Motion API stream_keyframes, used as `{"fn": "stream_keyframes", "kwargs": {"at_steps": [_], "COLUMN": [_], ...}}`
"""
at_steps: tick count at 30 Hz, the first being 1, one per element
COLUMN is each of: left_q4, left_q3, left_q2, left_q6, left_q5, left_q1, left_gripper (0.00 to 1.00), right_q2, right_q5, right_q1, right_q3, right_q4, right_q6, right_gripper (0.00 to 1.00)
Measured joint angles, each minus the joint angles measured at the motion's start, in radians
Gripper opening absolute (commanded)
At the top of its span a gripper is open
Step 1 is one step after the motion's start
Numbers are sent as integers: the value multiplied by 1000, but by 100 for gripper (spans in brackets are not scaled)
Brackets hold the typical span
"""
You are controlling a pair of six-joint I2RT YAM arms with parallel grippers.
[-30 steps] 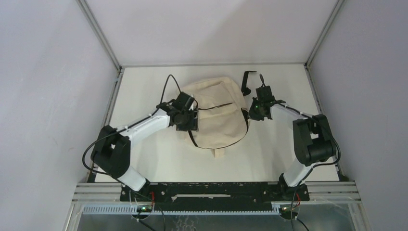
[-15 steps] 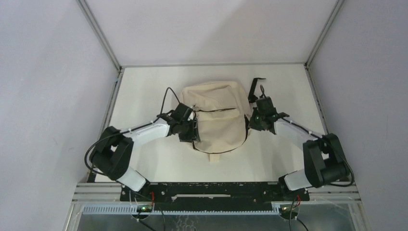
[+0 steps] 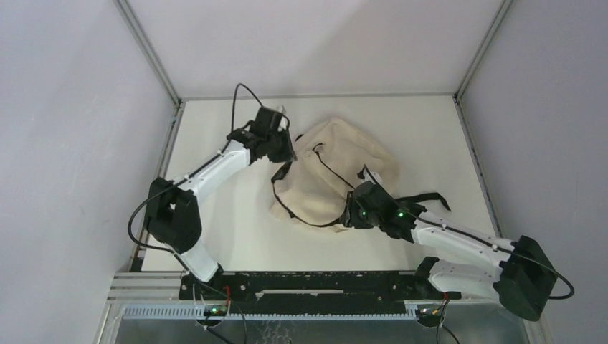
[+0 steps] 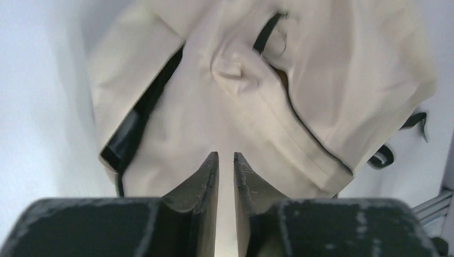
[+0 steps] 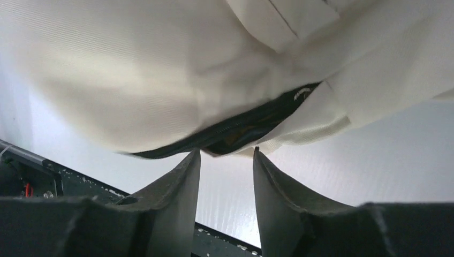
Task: Pack the student bag
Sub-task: Adjust the student bag at the center of the board.
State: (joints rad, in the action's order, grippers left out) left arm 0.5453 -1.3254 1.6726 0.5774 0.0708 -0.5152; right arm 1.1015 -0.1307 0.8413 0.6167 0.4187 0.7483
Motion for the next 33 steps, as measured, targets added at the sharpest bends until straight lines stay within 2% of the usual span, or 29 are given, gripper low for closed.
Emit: {"fn": "stream_keyframes", "kwargs": {"at_steps": [2, 7, 10, 15, 17, 18, 20, 22, 23, 29, 33], "left_q4": [-16, -9, -4, 34, 56, 71, 95, 109, 117, 143, 116], "left_q3": [-47, -58, -19, 133, 183, 211, 257, 296, 315, 378, 433], "left_q2": [0, -14, -62, -251, -319, -354, -417, -469, -493, -538, -572], "left_q6": [-7, -17, -18, -18, -20, -21, -27, -28, -29, -55, -64], "left_q5": [0, -5, -7, -3, 8, 11, 10, 13, 20, 60, 135], "left_q1": [25, 60, 61, 108, 179, 229, 319, 352, 353, 343, 338], "left_gripper": [42, 43, 43, 50, 52, 53, 53, 53, 53, 51, 51], "right_q2": [-32, 8, 84, 262, 336, 378, 466, 531, 550, 514, 407], "right_q5": [-29, -126, -152, -157, -162, -166, -172, -173, -175, -144, -20], "right_q1": [24, 102, 192, 282, 303, 312, 314, 304, 294, 197, 65], "right_q3": [43, 225, 312, 391, 407, 415, 437, 453, 458, 483, 491], "right_q4": [48, 140, 144, 113, 99, 91, 83, 83, 84, 94, 76], "right_q6": [-46, -227, -348, -502, -542, -559, -584, -597, -602, -602, -554], "right_gripper": [55, 71, 74, 76, 69, 60, 38, 11, 0, 0, 0]}}
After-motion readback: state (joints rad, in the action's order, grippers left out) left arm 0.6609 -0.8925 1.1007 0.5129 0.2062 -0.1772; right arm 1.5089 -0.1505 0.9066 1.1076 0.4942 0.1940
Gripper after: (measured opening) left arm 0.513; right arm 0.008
